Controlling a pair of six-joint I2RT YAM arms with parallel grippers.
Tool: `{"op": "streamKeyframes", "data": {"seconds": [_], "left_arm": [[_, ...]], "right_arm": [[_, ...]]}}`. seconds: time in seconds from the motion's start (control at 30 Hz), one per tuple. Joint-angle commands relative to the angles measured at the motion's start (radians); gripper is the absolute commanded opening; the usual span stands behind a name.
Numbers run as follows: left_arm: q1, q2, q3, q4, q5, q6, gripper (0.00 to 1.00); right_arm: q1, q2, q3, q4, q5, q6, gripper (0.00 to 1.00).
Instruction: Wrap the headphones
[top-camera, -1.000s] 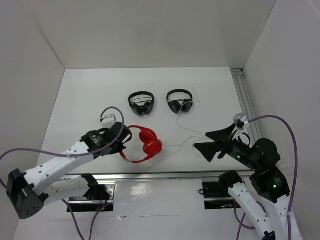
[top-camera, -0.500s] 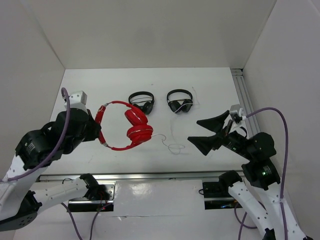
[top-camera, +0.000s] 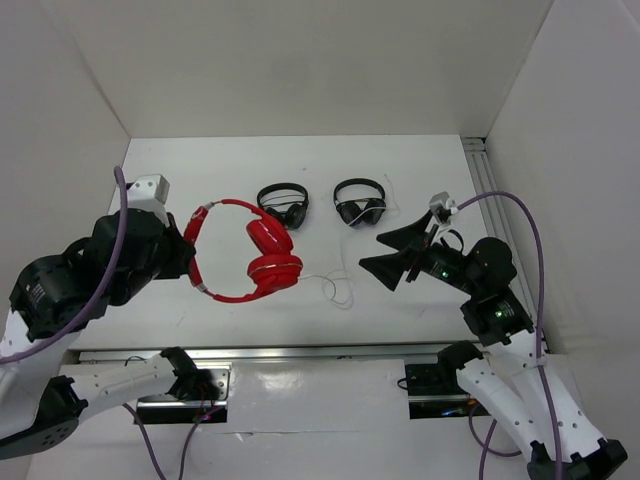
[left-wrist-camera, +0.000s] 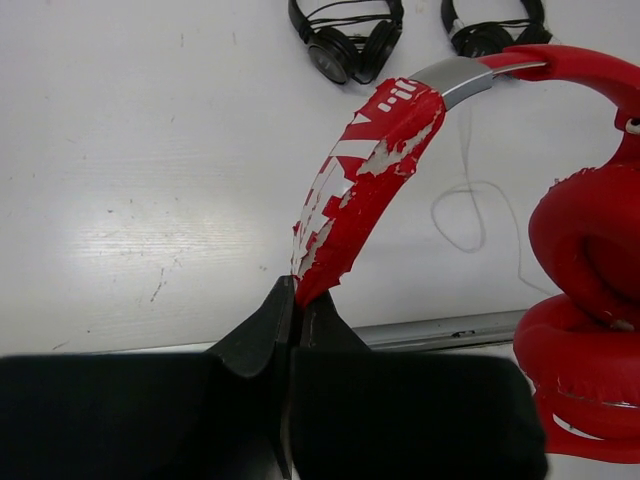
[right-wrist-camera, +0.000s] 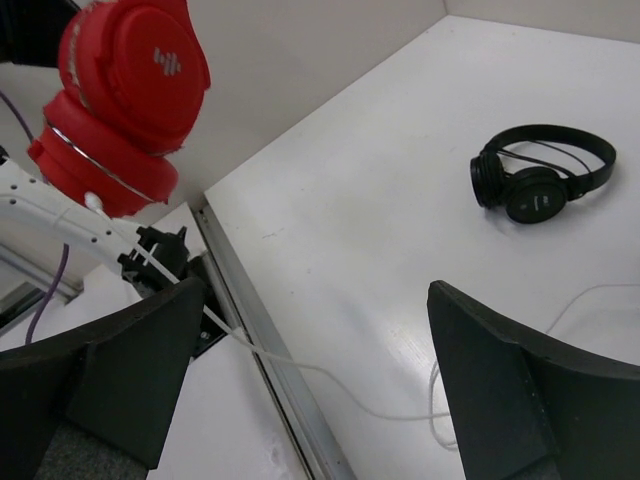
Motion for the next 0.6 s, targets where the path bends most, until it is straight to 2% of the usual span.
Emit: {"op": "streamKeyframes", "data": {"seconds": [0.0,0.17,0.2,0.3,0.4,0.47,0.53,0.57], "left_arm": [[-0.001,-0.011,0.085,0.08,0.043,-0.002,0.0],[-0.001,-0.011,0.117,0.06,0.052,-0.002,0.0],[-0.001,-0.011,0.126,0.06,0.052,-0.002,0.0],[-0.001,-0.011,0.137,0.051,0.052,-0.011,0.0],[-0.001,-0.002,0.146,0.051,0.052,-0.02,0.0],[-0.001,0.007,0.157,0.051,0.052,-0.02,0.0],[-0.001,0.017,0.169,0.051,0.052,-0.029,0.0],[-0.001,0.027,0.169,0.051,0.052,-0.029,0.0]], "right_arm": [[-0.006,0.009,-0.028,0.173,-0.09,0.014,1.0],[-0.006,0.051,-0.091,0.288,-0.195,0.044,1.0],[-0.006,0.067,-0.12,0.32,-0.269,0.054,1.0],[0.013,0.087,-0.178,0.501,-0.376,0.109,1.0],[0.1,0.113,-0.192,0.512,-0.387,0.083,1.0],[0.19,0.137,-0.192,0.451,-0.357,-0.001,1.0],[0.241,0.183,-0.171,0.394,-0.299,-0.053,0.99],[0.258,0.199,-0.171,0.394,-0.283,-0.079,0.95]]}}
